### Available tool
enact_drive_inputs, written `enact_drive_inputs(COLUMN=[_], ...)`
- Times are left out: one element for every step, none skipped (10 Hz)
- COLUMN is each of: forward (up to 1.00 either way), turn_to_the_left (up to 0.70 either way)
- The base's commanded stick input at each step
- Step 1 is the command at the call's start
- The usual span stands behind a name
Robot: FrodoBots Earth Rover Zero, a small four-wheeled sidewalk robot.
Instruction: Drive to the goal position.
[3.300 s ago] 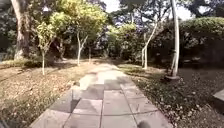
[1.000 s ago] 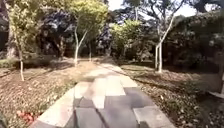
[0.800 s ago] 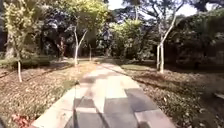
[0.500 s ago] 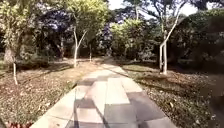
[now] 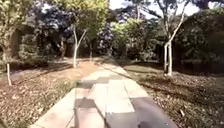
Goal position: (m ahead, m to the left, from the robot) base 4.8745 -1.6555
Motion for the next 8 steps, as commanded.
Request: enact_drive_inputs(forward=[0.50, 0.50, 0.50, 0.50, 0.50, 0.50, 0.50, 0.50], turn_to_the_left=[0.00, 0.00, 0.00, 0.00, 0.00, 0.00, 0.00, 0.00])
